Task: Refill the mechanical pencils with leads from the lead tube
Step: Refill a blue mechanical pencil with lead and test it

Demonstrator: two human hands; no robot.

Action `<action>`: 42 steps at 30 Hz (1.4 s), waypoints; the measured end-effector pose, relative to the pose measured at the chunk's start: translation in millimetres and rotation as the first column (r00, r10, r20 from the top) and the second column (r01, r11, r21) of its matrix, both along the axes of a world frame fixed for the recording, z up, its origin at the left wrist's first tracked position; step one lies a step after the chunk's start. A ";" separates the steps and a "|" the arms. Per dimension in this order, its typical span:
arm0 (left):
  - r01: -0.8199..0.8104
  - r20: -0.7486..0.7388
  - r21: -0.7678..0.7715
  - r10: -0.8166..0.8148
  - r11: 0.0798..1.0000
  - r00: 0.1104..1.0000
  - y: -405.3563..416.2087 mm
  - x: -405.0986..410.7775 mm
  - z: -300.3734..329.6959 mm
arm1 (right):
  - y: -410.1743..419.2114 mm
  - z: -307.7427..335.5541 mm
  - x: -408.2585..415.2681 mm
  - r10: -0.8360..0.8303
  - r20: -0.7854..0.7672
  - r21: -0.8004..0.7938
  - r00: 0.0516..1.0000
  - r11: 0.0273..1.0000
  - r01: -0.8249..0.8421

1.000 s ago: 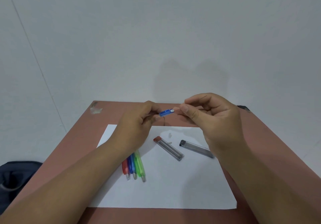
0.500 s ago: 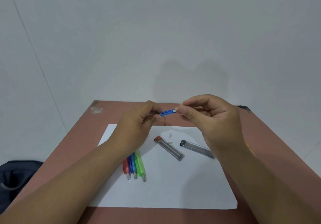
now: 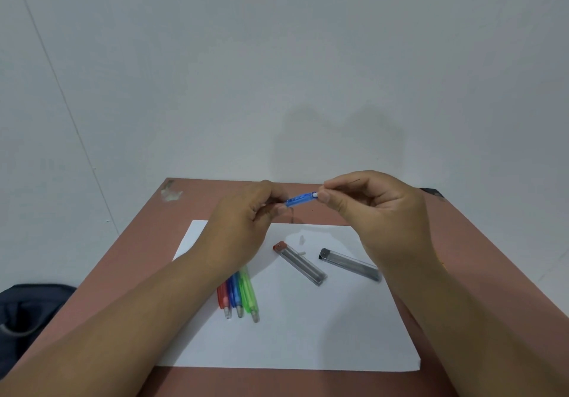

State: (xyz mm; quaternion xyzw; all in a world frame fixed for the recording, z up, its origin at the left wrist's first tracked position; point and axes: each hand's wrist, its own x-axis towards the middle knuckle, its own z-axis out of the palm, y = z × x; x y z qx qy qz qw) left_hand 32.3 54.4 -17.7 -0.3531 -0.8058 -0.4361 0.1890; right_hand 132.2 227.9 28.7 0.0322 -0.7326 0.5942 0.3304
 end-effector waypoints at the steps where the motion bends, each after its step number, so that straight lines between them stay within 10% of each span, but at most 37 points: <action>1: -0.003 -0.006 -0.002 0.003 1.000 1.000 0.0 -0.2 -0.2 | 0.3 0.1 0.1 0.004 0.007 -0.012 1.000 1.000 -0.004; 42: -0.008 0.281 0.128 -0.028 0.992 0.959 2.6 3.4 2.6 | 12.8 -13.7 -15.5 -0.102 0.257 0.189 0.961 0.981 0.053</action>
